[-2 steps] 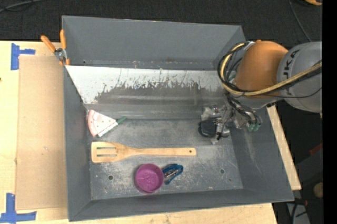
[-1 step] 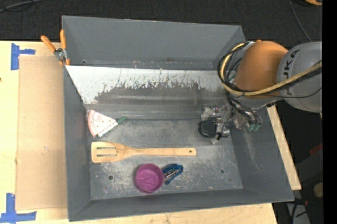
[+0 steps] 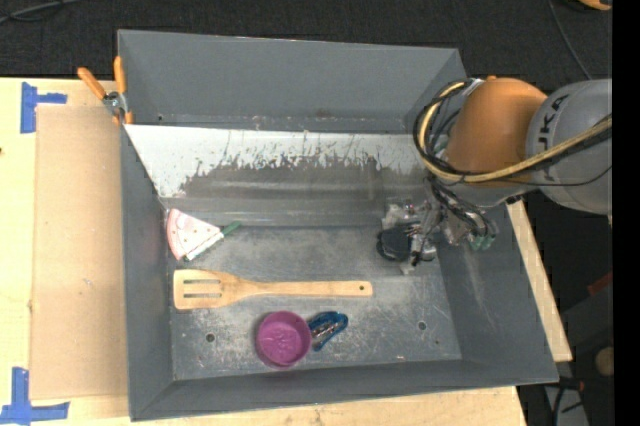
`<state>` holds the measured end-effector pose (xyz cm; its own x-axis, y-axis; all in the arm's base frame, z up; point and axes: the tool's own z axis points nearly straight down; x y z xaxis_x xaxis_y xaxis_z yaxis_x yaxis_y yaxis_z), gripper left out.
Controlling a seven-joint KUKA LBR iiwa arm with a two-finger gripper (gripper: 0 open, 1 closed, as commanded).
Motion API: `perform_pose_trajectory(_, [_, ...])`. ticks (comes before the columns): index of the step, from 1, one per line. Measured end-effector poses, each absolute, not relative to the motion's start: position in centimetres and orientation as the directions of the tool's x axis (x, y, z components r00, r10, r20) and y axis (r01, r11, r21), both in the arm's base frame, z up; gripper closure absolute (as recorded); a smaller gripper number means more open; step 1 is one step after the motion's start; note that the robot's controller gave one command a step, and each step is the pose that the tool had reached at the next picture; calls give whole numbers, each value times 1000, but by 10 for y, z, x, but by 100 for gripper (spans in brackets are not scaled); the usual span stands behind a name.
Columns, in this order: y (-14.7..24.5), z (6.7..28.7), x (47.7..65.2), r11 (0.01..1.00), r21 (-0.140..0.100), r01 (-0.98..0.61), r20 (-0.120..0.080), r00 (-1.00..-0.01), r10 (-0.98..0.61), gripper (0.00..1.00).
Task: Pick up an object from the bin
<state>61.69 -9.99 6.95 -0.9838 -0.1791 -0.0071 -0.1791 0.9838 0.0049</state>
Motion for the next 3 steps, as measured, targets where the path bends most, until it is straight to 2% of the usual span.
perform_pose_trajectory(1, [-106, 80, 608, 988, 7, -154, -5, -988, -154, 100])
perform_pose_trajectory(2, [-106, 80, 608, 988, 7, -155, -5, -988, -155, 100])
perform_pose_trajectory(3, [-115, 186, 615, 984, 8, -179, -6, -984, -179, 100])
